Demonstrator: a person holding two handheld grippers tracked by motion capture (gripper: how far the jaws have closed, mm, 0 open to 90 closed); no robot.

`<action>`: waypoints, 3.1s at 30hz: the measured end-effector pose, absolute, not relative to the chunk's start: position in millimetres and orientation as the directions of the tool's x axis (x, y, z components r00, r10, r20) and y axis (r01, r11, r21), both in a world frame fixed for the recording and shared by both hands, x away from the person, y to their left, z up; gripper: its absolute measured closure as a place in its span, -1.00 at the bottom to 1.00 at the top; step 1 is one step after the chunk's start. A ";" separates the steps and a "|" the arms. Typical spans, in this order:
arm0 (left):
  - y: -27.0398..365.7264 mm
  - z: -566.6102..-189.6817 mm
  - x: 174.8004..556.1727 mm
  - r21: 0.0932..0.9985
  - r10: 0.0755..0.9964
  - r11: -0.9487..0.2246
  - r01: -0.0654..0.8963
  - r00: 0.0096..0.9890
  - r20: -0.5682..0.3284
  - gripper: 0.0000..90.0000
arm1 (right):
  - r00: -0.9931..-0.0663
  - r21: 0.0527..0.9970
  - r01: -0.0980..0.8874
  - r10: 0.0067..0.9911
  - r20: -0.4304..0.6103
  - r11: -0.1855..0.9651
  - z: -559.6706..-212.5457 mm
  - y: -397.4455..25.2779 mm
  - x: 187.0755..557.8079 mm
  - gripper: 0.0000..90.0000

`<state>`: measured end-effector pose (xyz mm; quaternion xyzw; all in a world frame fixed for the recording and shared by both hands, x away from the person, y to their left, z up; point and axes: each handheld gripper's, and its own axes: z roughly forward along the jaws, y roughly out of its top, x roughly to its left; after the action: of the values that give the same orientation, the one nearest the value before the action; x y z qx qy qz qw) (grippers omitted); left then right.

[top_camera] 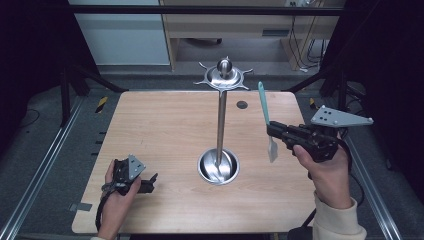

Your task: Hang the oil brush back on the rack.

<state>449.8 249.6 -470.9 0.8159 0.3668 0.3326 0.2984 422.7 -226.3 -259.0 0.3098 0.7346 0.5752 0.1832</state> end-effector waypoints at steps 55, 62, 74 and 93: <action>249.2 -470.7 449.5 0.733 0.797 -0.551 0.399 0.511 0.321 -0.94 | -0.755 0.956 0.249 0.649 0.094 0.152 -273.0 -195.4 432.5 0.83; 249.2 -470.8 449.6 0.732 0.797 -0.552 0.399 0.511 0.323 -0.94 | -0.752 0.959 0.245 0.653 0.094 0.145 -274.7 -193.5 433.6 0.83; 249.2 -470.8 449.6 0.735 0.798 -0.550 0.398 0.511 0.320 -0.94 | -0.747 0.962 0.244 0.657 0.104 0.126 -278.0 -190.1 436.1 0.83; 251.1 -470.4 448.4 0.744 0.806 -0.536 0.399 0.504 0.310 -0.94 | -0.730 0.966 0.230 0.677 0.090 0.120 -280.6 -185.9 438.8 0.83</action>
<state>448.4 251.1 -470.4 0.8112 0.3713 0.3315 0.3070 438.8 -185.9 -280.6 0.3136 0.7234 0.5846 0.1912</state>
